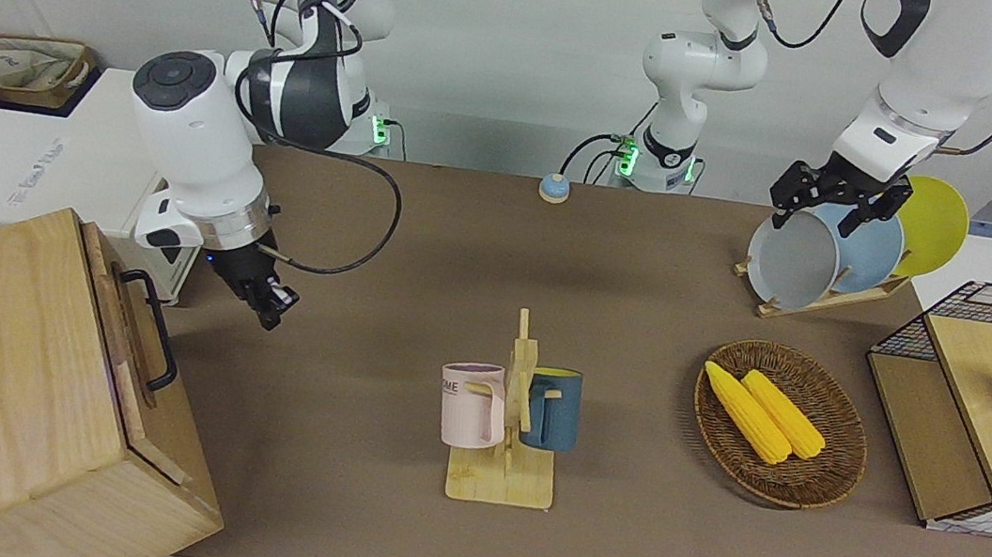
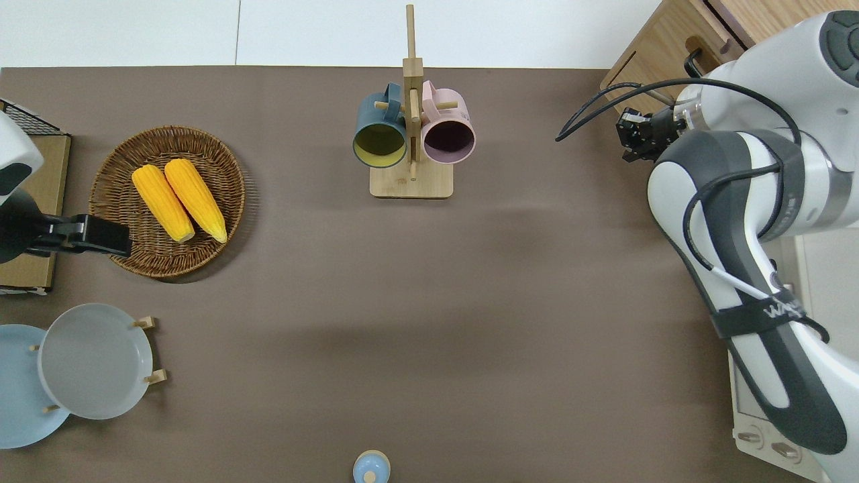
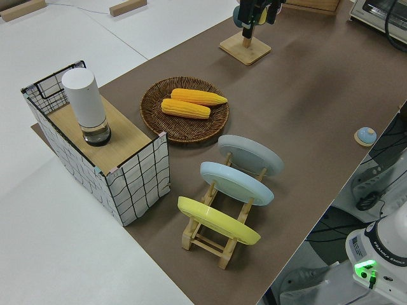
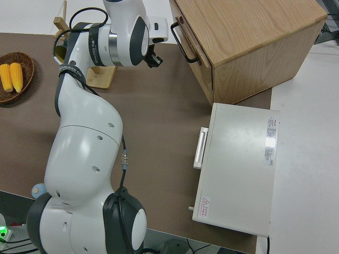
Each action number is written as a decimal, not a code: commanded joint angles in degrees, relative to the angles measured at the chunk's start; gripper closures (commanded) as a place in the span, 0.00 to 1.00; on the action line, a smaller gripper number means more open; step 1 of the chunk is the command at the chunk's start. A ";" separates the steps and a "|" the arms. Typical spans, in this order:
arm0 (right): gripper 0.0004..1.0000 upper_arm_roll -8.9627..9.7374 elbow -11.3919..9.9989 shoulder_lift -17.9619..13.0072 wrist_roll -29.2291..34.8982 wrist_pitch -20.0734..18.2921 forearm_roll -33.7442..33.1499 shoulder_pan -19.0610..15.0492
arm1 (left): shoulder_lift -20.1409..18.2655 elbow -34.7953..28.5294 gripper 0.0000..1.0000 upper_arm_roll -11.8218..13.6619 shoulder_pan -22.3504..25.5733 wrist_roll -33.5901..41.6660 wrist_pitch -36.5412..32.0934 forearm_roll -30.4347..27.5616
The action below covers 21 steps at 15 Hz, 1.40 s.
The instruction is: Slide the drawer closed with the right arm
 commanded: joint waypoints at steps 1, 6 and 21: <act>1.00 -0.01 -5.15 -6.59 -6.73 -3.43 0.69 1.10 | 0.65 1.49 0.01 -0.40 0.31 0.56 -1.13 0.98; 1.00 -0.01 -10.77 -14.33 -14.38 -7.04 0.60 1.89 | 0.65 1.40 0.01 -0.40 0.31 0.56 -1.13 0.98; 0.43 2.80 -15.36 -22.17 -30.67 -14.96 -3.27 -3.38 | 0.65 1.49 0.01 -0.40 0.31 0.56 -1.13 0.98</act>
